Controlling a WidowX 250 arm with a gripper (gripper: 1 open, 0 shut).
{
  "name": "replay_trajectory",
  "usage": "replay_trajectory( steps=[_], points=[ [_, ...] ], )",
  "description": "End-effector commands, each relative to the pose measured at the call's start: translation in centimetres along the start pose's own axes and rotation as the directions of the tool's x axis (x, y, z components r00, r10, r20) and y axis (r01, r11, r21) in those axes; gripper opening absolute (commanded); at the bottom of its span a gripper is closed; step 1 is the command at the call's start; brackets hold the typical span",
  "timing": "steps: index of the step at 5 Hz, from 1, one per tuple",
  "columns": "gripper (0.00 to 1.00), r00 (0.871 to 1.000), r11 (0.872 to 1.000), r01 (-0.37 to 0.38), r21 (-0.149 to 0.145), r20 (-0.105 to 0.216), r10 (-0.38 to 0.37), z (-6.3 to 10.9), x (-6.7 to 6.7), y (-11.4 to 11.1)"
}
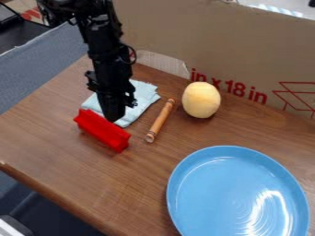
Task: Move the cloth to the right side of the table
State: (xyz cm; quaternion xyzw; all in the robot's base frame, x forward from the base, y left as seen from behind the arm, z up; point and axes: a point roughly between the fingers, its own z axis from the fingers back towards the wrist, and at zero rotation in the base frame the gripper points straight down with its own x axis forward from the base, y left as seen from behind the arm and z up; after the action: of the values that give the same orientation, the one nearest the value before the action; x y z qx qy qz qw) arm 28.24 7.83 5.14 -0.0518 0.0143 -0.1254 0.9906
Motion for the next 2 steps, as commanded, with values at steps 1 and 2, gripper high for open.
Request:
replay_trajectory(
  steps=[1, 2],
  points=[
    [0.0, 0.998, 0.999, 0.027, 0.033, 0.052, -0.029, 2.01, -0.31, -1.45],
    [0.0, 0.998, 0.999, 0.011, 0.043, 0.069, -0.014, 2.34, 0.34, -0.84]
  ],
)
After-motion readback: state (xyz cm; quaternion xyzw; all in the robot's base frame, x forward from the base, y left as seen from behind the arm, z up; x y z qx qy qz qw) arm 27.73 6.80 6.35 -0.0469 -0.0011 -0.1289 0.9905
